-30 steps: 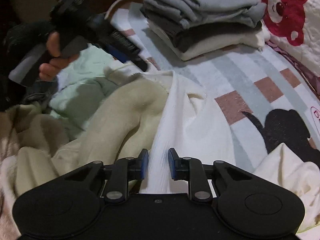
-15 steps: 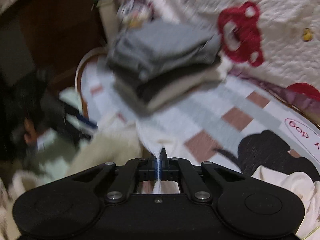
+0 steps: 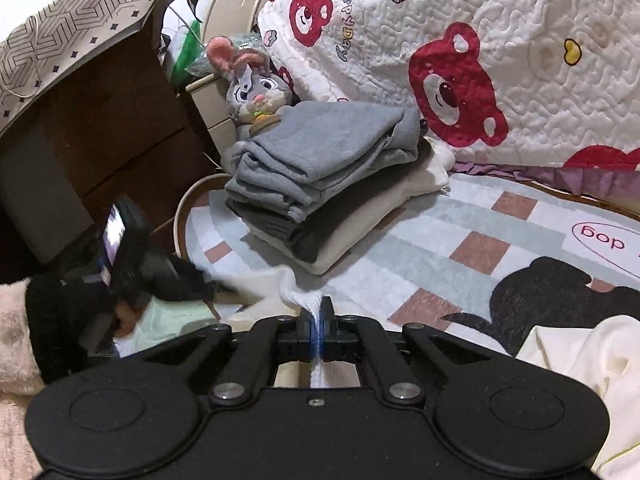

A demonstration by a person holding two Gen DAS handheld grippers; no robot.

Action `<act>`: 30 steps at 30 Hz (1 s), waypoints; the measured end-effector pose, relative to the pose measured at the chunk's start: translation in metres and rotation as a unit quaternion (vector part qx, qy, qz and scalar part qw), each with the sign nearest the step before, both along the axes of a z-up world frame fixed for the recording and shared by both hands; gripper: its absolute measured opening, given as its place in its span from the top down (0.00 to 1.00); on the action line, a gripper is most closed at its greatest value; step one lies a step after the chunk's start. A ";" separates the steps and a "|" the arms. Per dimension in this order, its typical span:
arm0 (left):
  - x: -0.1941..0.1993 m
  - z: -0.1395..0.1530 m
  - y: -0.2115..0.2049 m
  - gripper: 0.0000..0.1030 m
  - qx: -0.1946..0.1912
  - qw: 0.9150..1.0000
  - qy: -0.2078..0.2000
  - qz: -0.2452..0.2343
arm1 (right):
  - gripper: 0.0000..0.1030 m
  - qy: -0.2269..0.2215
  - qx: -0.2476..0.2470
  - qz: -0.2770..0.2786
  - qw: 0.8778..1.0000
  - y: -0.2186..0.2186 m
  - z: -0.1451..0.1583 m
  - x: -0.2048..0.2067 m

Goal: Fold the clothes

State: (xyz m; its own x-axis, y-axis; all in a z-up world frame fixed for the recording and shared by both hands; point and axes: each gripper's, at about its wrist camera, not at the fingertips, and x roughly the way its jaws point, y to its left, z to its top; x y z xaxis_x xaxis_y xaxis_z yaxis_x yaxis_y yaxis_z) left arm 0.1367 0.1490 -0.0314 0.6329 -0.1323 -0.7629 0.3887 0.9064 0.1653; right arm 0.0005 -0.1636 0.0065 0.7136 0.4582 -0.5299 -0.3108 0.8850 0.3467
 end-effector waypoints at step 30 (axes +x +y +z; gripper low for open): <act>-0.069 0.043 0.114 0.78 -0.049 0.985 0.060 0.157 | 0.90 0.128 0.033 0.289 0.948 0.081 -0.041 -0.053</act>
